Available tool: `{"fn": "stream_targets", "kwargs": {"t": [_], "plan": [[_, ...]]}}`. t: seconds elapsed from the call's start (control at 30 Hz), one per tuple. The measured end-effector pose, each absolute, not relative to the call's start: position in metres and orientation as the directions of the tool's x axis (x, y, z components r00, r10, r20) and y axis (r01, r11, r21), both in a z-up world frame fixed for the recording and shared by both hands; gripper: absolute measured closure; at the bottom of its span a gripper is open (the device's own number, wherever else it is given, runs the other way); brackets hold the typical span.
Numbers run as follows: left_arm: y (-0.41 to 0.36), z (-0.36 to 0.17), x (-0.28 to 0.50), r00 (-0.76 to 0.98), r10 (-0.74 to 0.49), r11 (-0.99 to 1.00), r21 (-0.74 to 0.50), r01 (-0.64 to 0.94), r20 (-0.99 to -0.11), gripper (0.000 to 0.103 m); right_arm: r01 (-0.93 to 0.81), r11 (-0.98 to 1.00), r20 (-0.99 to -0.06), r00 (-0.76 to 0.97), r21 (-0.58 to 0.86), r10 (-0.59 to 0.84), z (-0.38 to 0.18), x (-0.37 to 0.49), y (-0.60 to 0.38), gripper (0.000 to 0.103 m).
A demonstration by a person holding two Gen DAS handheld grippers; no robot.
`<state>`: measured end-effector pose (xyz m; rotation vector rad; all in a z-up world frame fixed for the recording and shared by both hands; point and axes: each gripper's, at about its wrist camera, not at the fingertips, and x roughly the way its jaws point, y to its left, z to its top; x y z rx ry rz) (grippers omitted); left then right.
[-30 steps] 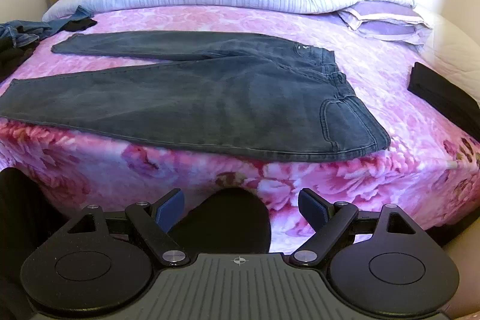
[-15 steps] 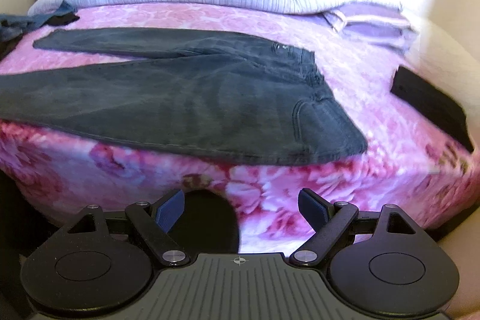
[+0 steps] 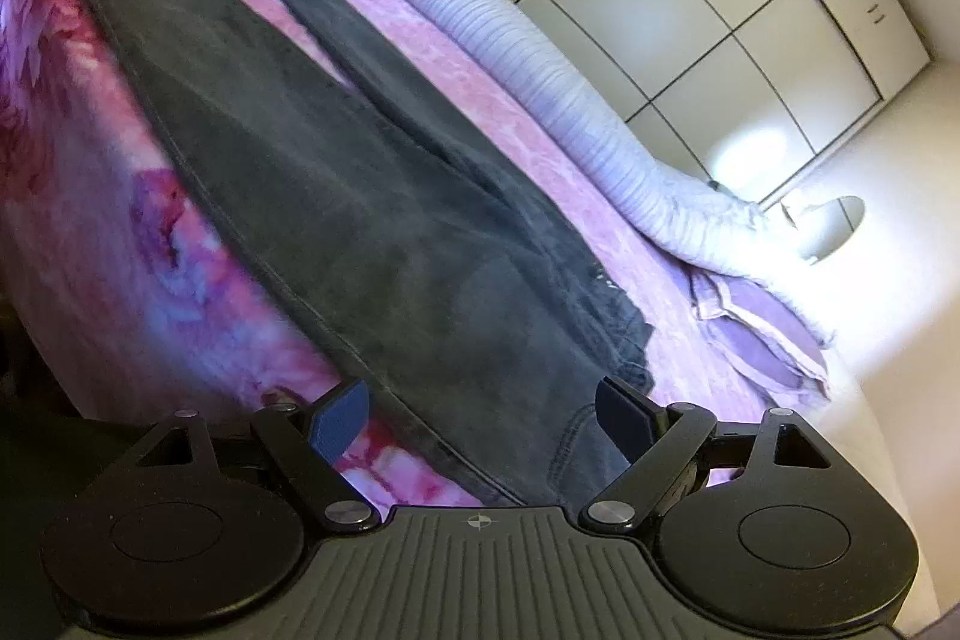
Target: Fold clothes
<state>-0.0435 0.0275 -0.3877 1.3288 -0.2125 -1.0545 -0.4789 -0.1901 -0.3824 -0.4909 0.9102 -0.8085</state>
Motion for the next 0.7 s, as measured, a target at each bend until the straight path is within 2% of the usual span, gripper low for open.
{"fn": "stream_targets", "kwargs": {"t": [0.1,0.2,0.27,0.3,0.33,0.5,0.6,0.7], "plan": [[0.020,-0.405,-0.036,0.552,-0.719,-0.188,0.883,0.430,-0.422,0.035,0.374,0.596,-0.498,0.331,-0.711,-0.802,-0.393,-0.480,-0.196,0.017],[0.015,-0.413,-0.028,0.560,-0.733,-0.187,0.906,0.379,-0.386,0.037,0.345,0.577,-0.495,0.302,-0.740,-0.815,-0.405,-0.481,-0.203,0.017],[0.008,-0.412,-0.020,0.576,-0.728,-0.160,0.908,0.387,-0.373,0.053,0.324,0.565,-0.492,0.283,-0.759,-0.823,-0.412,-0.481,-0.207,0.017],[0.004,-0.410,-0.017,0.584,-0.717,-0.146,0.902,0.407,-0.380,0.069,0.314,0.559,-0.490,0.274,-0.768,-0.828,-0.416,-0.481,-0.209,0.017],[0.000,-0.409,-0.013,0.589,-0.709,-0.136,0.895,0.425,-0.387,0.076,0.303,0.552,-0.488,0.264,-0.777,-0.832,-0.419,-0.482,-0.211,0.017],[-0.011,-0.409,-0.005,0.581,-0.695,-0.141,0.873,0.467,-0.423,0.079,0.280,0.514,-0.474,0.202,-0.811,-0.857,-0.439,-0.499,-0.234,0.018],[-0.015,-0.412,-0.003,0.582,-0.687,-0.148,0.869,0.473,-0.434,0.079,0.280,0.494,-0.445,0.222,-0.823,-0.867,-0.445,-0.504,-0.247,0.035],[-0.019,-0.412,-0.003,0.583,-0.684,-0.149,0.866,0.477,-0.439,0.079,0.260,0.494,-0.437,0.248,-0.830,-0.864,-0.453,-0.506,-0.261,0.038]]}}
